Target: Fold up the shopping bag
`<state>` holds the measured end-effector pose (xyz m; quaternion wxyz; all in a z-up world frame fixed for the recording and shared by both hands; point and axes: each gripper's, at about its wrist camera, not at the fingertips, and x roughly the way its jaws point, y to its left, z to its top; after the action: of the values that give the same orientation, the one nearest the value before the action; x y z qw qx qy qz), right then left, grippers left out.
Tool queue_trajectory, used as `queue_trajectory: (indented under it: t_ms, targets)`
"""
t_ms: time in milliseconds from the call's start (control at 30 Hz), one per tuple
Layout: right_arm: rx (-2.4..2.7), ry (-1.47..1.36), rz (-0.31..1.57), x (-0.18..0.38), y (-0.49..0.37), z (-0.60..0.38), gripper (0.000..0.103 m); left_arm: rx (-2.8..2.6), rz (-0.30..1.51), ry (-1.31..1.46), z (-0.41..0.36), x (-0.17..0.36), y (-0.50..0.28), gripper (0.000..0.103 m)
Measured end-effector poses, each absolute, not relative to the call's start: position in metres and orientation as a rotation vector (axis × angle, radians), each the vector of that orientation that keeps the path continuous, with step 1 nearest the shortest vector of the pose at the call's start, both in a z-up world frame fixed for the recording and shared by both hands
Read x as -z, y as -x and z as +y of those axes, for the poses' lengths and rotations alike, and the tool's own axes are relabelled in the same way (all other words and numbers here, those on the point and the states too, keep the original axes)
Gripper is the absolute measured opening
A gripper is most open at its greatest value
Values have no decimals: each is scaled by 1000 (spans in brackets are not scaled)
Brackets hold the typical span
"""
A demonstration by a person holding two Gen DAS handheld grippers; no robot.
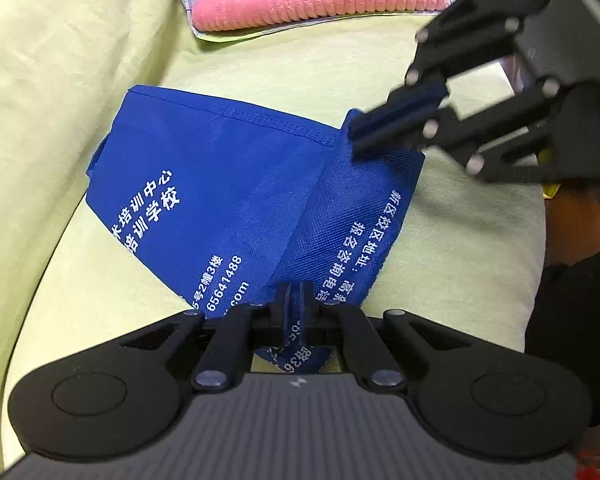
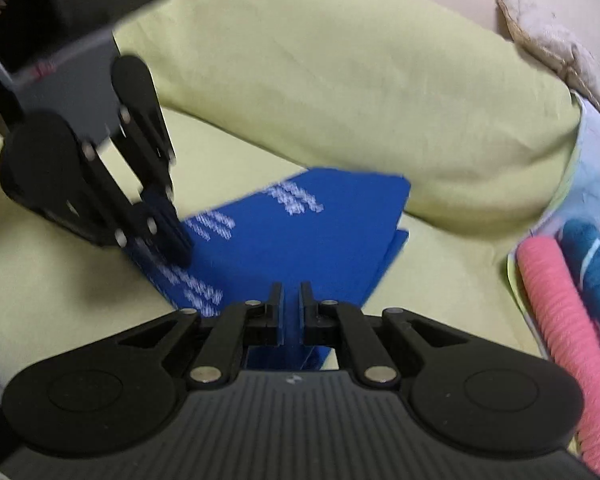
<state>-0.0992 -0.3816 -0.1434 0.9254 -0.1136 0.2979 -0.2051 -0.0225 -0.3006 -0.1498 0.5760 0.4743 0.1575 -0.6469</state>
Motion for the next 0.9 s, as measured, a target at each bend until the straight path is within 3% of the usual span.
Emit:
queue_trajectory:
  t_ms: [167,500,567,633,900]
  targets:
    - [414,237,668,156,90,-388,5,1496,323,-1101,-296,155,25,0]
    - [398,181,777,146,70,-402,6,1449,52,-1230,-274,164,50,0]
    - [396,160,774,146,70,-403,6,1453,-22,-1260,-256,163,55,7]
    - [391,130,769,147,70,-406,6,1465,-120,-1329,-236,166,61,20]
    - [385,80,756,145,77,-407,6,1364,-436,-1600,-220,204,68,25]
